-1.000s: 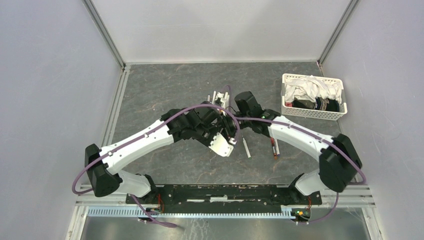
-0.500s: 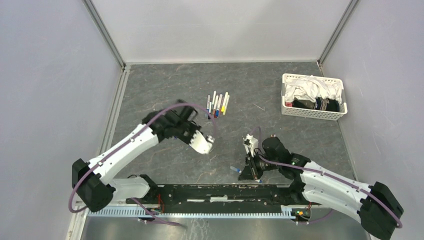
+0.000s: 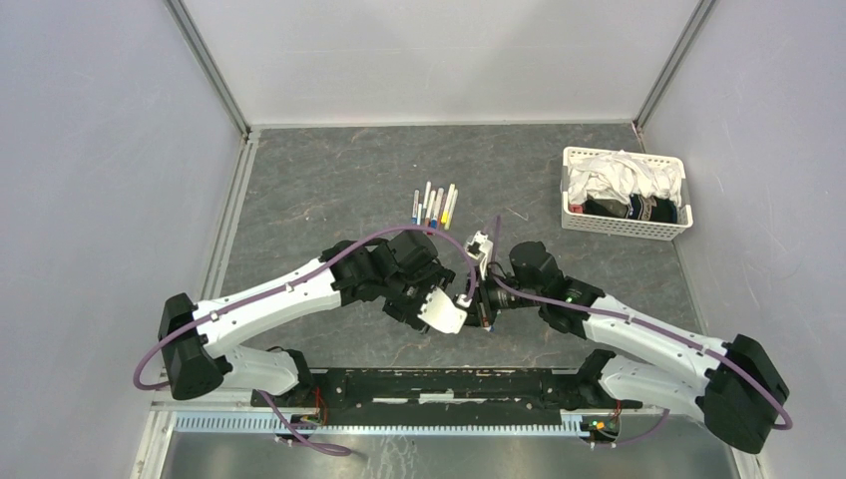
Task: Open the pen caps
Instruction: Open the pen cap from the pen.
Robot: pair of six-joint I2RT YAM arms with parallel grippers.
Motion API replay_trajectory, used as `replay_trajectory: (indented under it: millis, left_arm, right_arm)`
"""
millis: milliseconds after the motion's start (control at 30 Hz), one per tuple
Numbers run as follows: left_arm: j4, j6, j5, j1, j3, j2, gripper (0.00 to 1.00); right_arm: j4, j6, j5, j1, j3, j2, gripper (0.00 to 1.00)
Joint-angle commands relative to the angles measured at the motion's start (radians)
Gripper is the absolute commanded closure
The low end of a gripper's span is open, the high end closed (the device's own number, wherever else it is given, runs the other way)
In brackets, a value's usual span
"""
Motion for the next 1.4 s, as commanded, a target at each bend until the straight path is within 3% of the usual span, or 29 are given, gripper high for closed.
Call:
replay_trajectory:
  millis: [0,233,533,667,700,933,1100,1133,1167,1200,1267,1333,1367]
  left_arm:
    - [0.048,-0.11,0.04,-0.01,0.057,0.024,0.22]
    - [0.036,-0.057,0.052,-0.01,0.058,0.043,0.5]
    - [0.008,-0.014,0.063,-0.02,0.065,0.043,0.68]
    - [-0.004,0.021,0.026,-0.027,0.05,0.041,0.95]
    - [-0.008,0.031,0.007,-0.027,0.04,0.041,0.97]
    - [-0.039,0.096,-0.041,-0.017,0.016,0.027,0.98]
    - [-0.051,0.102,0.008,-0.021,0.114,0.078,0.98]
    - [-0.048,0.108,0.006,-0.024,0.134,0.089,0.98]
    - [-0.054,0.117,0.001,-0.025,0.151,0.101,0.98]
    - [-0.063,0.125,-0.007,-0.026,0.161,0.108,0.98]
    - [-0.064,0.141,-0.022,-0.026,0.165,0.106,0.98]
    - [-0.058,0.148,-0.031,-0.026,0.155,0.095,0.98]
    - [-0.052,0.148,-0.036,-0.026,0.149,0.088,0.98]
  right_arm:
    - [0.114,0.004,-0.046,0.008,0.055,0.059,1.0]
    - [0.118,-0.003,-0.055,0.008,0.106,0.121,1.0]
    - [0.136,0.011,-0.035,0.003,0.145,0.171,1.0]
    - [0.126,0.014,-0.031,-0.003,0.16,0.187,1.0]
    - [0.112,0.009,-0.03,-0.005,0.166,0.19,1.0]
    - [0.012,-0.016,-0.006,-0.023,0.193,0.187,1.0]
    - [-0.003,-0.014,-0.05,-0.028,0.315,0.317,1.0]
    - [-0.019,-0.021,-0.084,-0.03,0.356,0.36,0.9]
    - [-0.057,-0.026,-0.104,-0.031,0.393,0.405,0.73]
    - [-0.077,-0.031,-0.12,-0.028,0.426,0.435,0.65]
    - [-0.064,-0.018,-0.133,-0.028,0.436,0.457,0.61]
    - [-0.038,-0.003,-0.143,-0.028,0.428,0.451,0.67]
    - [-0.035,0.003,-0.143,-0.027,0.424,0.449,0.8]
